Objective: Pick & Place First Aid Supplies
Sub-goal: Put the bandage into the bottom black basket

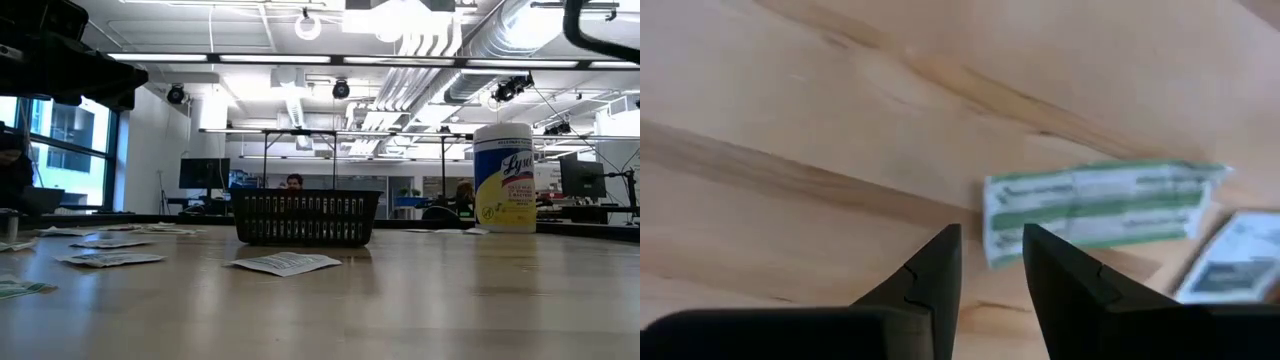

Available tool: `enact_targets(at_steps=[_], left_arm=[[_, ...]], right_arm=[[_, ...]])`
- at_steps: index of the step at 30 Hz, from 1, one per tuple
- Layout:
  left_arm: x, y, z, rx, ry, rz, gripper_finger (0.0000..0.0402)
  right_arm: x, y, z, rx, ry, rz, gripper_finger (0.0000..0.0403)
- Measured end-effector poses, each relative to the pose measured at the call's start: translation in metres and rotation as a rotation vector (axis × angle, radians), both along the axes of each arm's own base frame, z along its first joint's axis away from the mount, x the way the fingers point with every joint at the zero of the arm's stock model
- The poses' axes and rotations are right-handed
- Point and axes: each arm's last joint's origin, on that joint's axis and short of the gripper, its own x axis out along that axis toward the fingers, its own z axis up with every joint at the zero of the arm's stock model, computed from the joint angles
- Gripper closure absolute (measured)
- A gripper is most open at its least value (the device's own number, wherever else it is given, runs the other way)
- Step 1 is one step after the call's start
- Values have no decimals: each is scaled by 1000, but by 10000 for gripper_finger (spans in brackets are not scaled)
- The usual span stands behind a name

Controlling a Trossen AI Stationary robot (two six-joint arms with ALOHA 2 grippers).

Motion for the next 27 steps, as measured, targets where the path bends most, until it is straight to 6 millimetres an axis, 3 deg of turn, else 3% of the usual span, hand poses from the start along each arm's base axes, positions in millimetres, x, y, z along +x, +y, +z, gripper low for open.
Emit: enact_targets(at_steps=[14, 27], left_arm=[[0, 0, 0, 0, 0, 0, 309], [0, 0, 0, 0, 0, 0, 309]], right_arm=[[-1, -7, -12, 62, 28, -1, 305], [0, -8, -12, 66, 16, 18, 385]])
